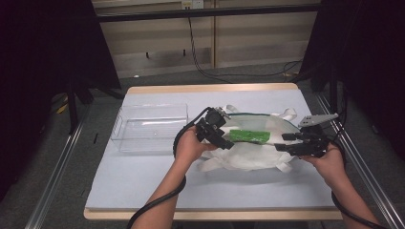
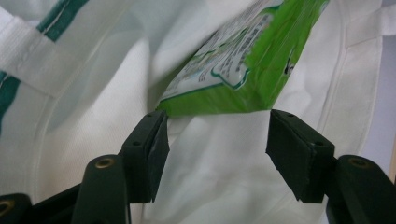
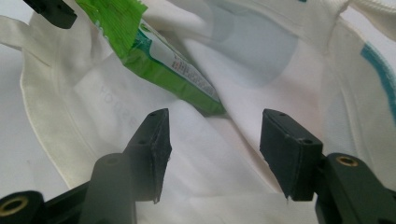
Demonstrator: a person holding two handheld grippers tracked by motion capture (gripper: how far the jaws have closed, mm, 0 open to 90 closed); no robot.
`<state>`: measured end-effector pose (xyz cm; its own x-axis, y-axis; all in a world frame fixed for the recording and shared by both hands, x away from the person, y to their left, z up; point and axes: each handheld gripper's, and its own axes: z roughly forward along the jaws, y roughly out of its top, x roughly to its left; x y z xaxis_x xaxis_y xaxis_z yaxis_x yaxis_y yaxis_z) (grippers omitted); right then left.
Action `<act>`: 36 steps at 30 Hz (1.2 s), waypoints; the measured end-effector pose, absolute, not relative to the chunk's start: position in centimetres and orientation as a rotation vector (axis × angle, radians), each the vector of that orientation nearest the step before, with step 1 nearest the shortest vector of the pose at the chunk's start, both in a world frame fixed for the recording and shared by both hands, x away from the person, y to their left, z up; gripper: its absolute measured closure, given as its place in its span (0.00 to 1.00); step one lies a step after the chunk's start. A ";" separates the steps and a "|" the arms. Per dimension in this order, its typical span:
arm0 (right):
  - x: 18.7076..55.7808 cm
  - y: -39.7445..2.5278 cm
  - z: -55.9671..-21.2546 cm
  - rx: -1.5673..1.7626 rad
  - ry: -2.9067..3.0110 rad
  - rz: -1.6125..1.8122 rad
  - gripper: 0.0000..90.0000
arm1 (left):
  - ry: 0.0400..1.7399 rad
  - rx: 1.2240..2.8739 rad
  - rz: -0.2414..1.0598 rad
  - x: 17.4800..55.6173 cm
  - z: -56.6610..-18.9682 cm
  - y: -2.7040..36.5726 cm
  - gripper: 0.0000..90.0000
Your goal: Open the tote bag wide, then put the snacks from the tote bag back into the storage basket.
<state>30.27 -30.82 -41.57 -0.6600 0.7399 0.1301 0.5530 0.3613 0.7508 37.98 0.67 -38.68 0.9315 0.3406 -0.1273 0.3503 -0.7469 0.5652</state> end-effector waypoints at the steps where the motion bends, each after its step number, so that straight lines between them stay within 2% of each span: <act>1: 30.3 -30.8 -41.6 1.154 2.400 1.186 0.47 | 0.478 2.485 -0.021 38.0 -38.6 0.5 0.42; 23: 30.2 -30.5 -42.1 1.133 2.426 1.185 0.43 | 0.377 2.535 0.017 38.4 -36.5 -3.0 0.40; 36: 29.9 -30.5 -42.2 1.139 2.423 1.192 0.36 | 0.298 2.581 0.031 38.2 -36.4 -5.1 0.41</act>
